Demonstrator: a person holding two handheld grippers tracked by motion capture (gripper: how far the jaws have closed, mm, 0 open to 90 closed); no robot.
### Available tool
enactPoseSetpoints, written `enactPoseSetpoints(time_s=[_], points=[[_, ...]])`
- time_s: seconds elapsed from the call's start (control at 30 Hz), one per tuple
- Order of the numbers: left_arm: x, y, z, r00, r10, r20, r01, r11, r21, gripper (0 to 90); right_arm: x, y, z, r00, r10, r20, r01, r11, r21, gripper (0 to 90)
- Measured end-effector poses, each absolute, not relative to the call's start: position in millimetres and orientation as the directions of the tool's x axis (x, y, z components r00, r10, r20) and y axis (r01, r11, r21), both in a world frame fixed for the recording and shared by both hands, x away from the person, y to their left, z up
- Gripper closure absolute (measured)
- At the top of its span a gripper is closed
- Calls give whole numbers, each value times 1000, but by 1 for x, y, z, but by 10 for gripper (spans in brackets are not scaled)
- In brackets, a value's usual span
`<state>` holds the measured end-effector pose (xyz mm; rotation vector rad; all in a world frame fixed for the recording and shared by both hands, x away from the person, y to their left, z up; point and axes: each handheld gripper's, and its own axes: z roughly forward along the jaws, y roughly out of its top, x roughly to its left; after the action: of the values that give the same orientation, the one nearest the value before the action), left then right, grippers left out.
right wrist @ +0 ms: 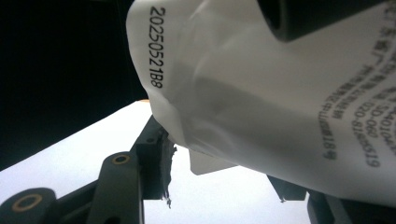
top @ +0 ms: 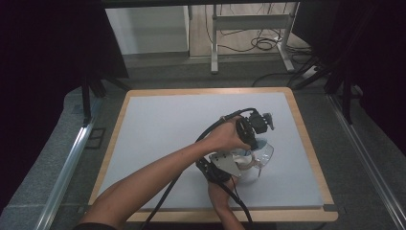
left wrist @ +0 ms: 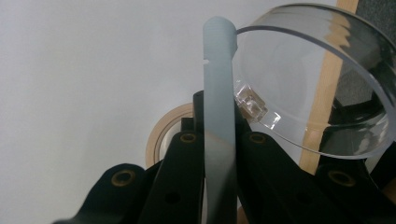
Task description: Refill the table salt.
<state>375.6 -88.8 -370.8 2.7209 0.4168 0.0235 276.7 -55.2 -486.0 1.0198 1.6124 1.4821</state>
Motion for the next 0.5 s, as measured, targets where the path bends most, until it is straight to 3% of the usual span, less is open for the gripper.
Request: enactPoseSetpoints(time_s=[0.5], points=[[375, -88, -369, 956, 291, -41, 284, -881, 379, 900, 276, -54, -485, -437, 899, 5, 82, 35, 996, 484]])
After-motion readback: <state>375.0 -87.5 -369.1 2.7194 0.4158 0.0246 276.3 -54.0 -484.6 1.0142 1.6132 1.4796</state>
